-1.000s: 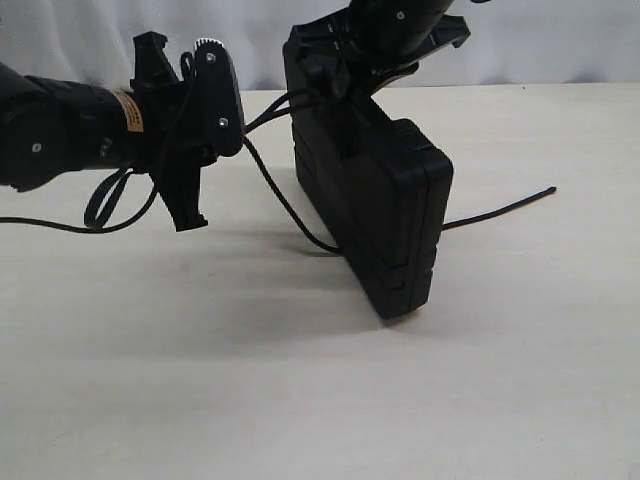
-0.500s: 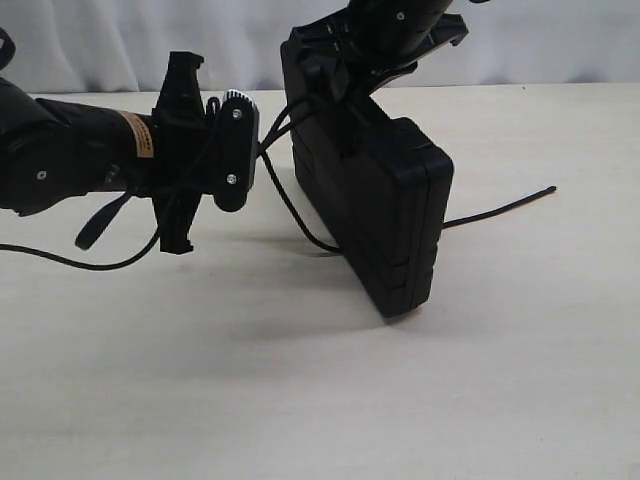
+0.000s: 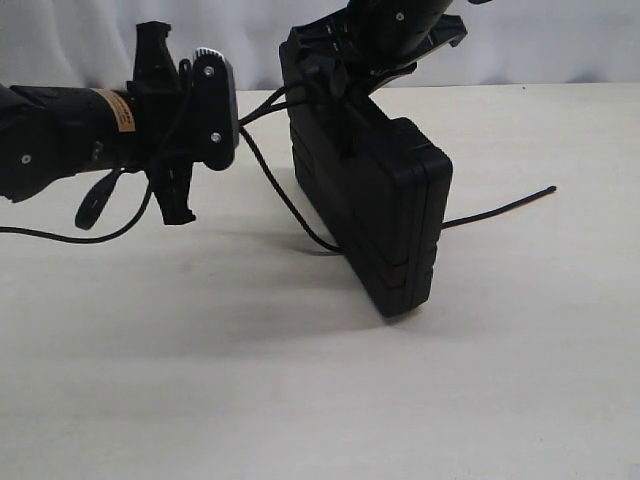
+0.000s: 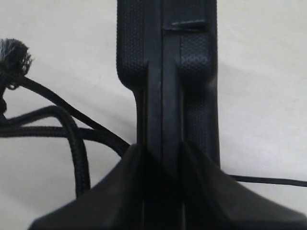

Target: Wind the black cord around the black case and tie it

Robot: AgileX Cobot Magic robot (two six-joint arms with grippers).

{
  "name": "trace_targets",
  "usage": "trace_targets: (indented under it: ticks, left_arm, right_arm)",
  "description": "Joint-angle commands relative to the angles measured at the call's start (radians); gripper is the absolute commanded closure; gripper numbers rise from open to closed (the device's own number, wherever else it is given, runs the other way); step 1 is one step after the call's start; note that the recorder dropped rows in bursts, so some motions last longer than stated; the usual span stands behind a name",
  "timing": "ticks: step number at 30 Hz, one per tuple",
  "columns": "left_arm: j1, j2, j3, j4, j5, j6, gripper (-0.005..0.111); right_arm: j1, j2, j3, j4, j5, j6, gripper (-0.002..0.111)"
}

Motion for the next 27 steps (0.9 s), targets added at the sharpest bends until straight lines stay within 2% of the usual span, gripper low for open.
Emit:
trace_targets:
  ticks: [1, 7, 9, 11, 13, 17, 19, 22, 24, 27]
  left_arm:
    - [0.042, -0.006, 0.003, -0.064, 0.018, -0.001, 0.107]
    - [0.006, -0.006, 0.003, -0.105, -0.032, -0.012, 0.107]
    - [0.003, -0.006, 0.001, -0.247, -0.103, -0.012, 0.107]
    - [0.003, -0.006, 0.001, -0.493, -0.191, 0.002, 0.107]
    - [0.003, -0.006, 0.001, -0.657, -0.212, 0.097, 0.107]
    - [-0.005, -0.006, 0.020, -0.870, -0.236, 0.259, 0.107]
    - [-0.030, 0.000, 0.053, -0.985, -0.349, 0.264, 0.107]
    - [-0.086, 0.027, 0.095, -1.023, -0.473, 0.310, 0.107]
    - [-0.121, 0.050, 0.116, -1.080, -0.537, 0.391, 0.107]
    - [-0.152, 0.102, 0.124, -1.266, -0.636, 0.532, 0.107]
  right_arm:
    - [0.000, 0.009, 0.007, -0.002, -0.014, -0.020, 0.104]
    - [0.000, 0.009, 0.007, -0.002, -0.016, -0.020, 0.104]
    - [0.000, 0.009, 0.007, -0.002, -0.016, -0.020, 0.104]
    - [0.000, 0.009, 0.007, 0.001, -0.014, -0.022, 0.104]
    - [0.000, 0.009, 0.007, 0.001, -0.012, -0.022, 0.104]
    - [0.000, 0.009, 0.007, 0.001, -0.018, -0.022, 0.104]
    - [0.000, 0.009, 0.007, 0.001, -0.018, -0.022, 0.104]
    - [0.000, 0.009, 0.007, 0.001, -0.015, -0.022, 0.104]
    - [0.000, 0.009, 0.007, 0.001, -0.015, -0.026, 0.104]
    - [0.000, 0.009, 0.007, 0.001, -0.013, -0.027, 0.104]
